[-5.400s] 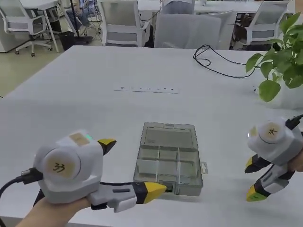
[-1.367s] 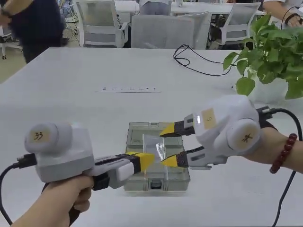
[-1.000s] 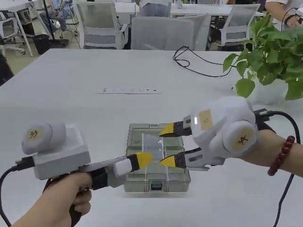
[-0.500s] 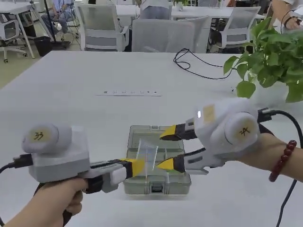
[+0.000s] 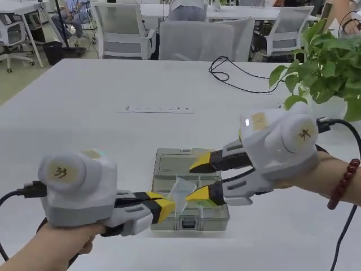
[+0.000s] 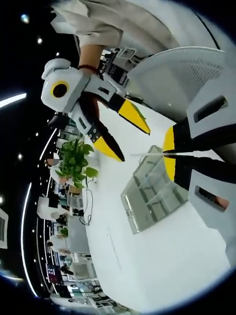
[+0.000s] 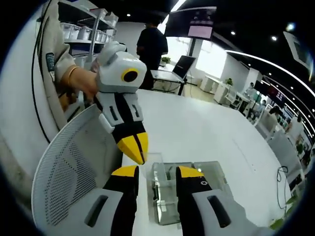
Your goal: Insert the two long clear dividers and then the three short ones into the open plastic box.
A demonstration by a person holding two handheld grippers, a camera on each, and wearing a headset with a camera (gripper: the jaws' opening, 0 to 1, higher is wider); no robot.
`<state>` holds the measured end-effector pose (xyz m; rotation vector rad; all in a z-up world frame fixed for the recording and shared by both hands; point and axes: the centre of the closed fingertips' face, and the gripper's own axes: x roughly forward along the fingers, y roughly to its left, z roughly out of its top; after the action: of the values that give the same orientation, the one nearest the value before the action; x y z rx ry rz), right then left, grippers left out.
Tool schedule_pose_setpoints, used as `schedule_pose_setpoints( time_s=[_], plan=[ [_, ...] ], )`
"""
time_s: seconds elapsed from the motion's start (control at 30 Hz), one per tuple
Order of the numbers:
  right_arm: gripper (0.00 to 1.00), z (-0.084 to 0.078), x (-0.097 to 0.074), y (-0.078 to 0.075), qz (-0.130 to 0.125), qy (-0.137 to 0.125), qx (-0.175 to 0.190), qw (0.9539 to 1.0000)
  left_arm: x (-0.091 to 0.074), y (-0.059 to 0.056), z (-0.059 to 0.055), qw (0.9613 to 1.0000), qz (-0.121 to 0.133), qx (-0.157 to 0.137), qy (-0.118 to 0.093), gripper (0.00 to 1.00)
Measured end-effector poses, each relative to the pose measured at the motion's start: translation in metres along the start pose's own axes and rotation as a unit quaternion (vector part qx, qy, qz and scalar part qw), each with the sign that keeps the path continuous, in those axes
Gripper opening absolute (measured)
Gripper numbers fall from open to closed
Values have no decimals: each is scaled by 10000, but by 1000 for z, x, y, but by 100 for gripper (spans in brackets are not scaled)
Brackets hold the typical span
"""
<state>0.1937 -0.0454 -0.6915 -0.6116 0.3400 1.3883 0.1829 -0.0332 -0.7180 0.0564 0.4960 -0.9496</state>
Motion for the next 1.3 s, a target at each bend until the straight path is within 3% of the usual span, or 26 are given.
schedule_pose_setpoints(
  time_s=[0.17, 0.33, 0.53, 0.83, 1.3],
  plan=[
    [29, -3, 2, 8, 189, 28, 3, 9998, 0, -9, -3, 9992, -182, 353, 91, 0],
    [27, -8, 4, 21, 540, 66, 4, 9985, -1, -17, -7, 9968, -375, 679, 188, 0],
    [24, -11, 6, 36, 910, 69, -22, 9958, -2, -27, -10, 9918, -685, 1050, 235, 0],
    [17, -18, 5, 51, 1279, 129, 73, 9917, -3, -41, -14, 9861, -1109, 1216, 216, 0],
    [5, -19, 4, 62, 1561, 7, 166, 9876, -6, -50, -13, 9815, -1369, 1325, 163, 0]
  ],
)
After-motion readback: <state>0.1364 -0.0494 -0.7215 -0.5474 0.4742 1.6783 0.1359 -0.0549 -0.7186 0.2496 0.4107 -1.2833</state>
